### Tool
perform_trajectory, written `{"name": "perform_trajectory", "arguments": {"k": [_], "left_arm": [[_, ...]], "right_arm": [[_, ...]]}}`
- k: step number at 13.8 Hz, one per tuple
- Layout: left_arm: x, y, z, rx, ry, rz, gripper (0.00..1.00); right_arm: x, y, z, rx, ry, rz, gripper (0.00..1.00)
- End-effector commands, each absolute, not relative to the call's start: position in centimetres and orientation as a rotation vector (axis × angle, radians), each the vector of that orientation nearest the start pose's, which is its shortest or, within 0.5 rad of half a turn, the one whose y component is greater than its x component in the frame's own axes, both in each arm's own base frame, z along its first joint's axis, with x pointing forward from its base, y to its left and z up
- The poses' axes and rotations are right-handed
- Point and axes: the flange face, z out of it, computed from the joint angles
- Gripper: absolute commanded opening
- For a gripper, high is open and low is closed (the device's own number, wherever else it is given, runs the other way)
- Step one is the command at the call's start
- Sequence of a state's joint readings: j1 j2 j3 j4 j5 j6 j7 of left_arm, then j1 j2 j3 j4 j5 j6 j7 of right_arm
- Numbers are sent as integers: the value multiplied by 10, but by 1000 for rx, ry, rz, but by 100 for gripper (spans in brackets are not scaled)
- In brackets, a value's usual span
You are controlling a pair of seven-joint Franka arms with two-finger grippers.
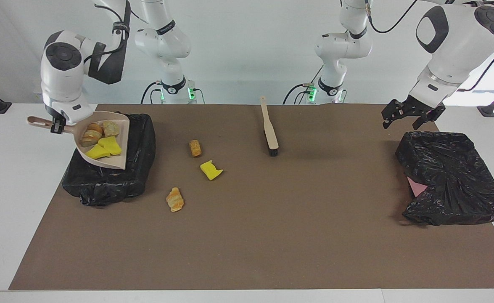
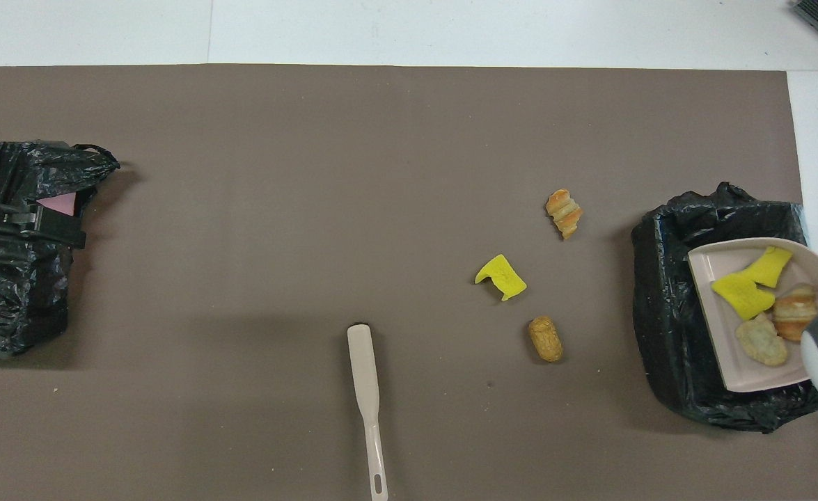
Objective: Sweep and dump trash in bin
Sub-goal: 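Tip the dustpan over the black bag with the right gripper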
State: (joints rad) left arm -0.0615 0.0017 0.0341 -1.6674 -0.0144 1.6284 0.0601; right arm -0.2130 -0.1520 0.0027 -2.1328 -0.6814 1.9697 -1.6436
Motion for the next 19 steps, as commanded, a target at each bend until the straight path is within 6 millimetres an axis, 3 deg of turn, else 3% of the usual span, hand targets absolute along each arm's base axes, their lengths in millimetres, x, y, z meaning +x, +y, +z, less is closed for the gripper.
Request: {"name": "perform_trajectory", "arguments": {"k": [1, 4, 9, 12, 17, 19], "left_arm": [[548, -16, 594, -3131, 116, 82, 100], [549, -15, 596, -3138, 118, 53, 100], [551, 1, 609, -3139, 152, 12, 100], [550, -4, 607, -3138, 169, 22, 100], [552, -3, 612, -3137, 164, 46, 100], [555, -4, 611, -3138, 164, 79, 100]], "right_arm": [[449, -127, 480, 1654, 1977, -716, 0], [442, -96, 483, 1534, 1918, -775, 0], [435, -83, 495, 1477, 1796, -966, 0], [427, -59, 506, 1500, 1668, -1083, 0], [421, -36, 522, 1450, 1521, -1085, 0], [419, -37, 525, 1456, 1466, -1098, 0]]}}
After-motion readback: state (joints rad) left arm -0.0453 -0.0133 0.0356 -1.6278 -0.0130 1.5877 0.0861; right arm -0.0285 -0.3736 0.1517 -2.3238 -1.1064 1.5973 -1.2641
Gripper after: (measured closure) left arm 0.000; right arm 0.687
